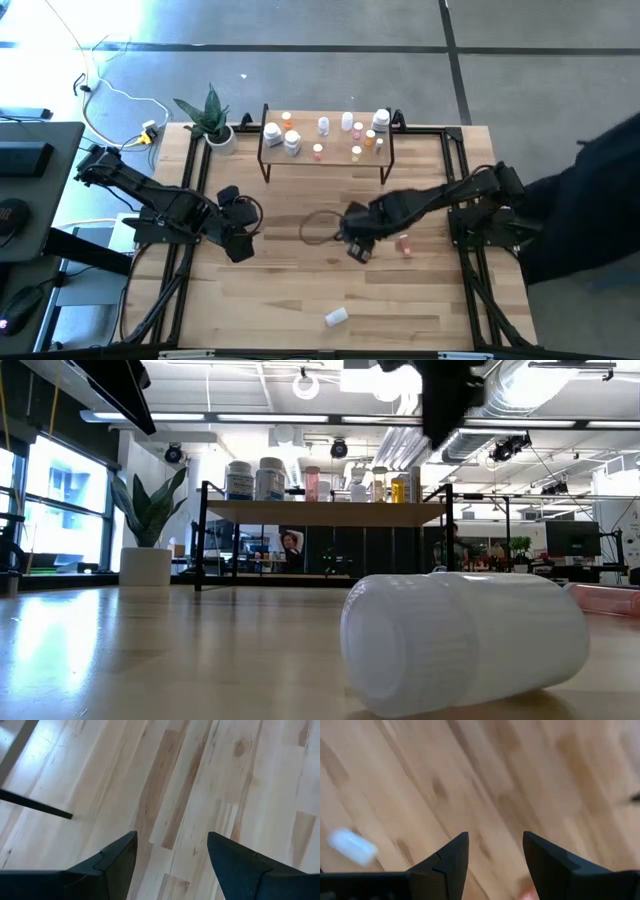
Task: Pick and place medicine bottles onto shelf by color
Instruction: Put the pink pill bottle on the shelf
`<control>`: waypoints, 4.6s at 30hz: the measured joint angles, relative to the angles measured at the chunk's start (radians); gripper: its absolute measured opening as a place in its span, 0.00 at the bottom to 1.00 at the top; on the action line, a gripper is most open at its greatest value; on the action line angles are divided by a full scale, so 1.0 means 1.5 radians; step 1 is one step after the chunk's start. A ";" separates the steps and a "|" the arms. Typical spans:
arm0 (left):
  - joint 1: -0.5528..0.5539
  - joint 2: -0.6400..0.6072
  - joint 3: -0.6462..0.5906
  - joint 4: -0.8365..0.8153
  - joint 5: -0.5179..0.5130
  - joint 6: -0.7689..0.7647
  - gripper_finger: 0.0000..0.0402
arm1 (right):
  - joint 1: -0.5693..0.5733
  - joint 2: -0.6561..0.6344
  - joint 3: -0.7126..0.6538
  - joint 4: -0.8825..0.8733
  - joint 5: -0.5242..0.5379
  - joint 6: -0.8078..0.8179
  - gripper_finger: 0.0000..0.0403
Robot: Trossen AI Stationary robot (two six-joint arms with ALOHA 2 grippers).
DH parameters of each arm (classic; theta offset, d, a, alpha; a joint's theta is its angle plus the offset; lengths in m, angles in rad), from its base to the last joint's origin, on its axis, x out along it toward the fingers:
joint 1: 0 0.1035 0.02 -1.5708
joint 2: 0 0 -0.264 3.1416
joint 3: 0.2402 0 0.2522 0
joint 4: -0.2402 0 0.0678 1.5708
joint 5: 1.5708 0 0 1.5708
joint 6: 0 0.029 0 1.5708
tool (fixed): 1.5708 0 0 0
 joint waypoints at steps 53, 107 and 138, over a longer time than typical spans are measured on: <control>0.111 -0.001 0.000 0.006 0.006 0.000 0.58 | -0.079 -0.275 -0.617 0.304 -0.127 0.312 0.45; 0.324 -0.001 0.100 0.168 0.277 0.353 0.58 | -0.082 -0.189 -0.523 0.983 0.347 -0.045 0.18; 0.477 -0.001 0.100 0.258 0.405 0.445 0.58 | -0.149 0.061 -0.397 1.326 0.572 -0.499 0.18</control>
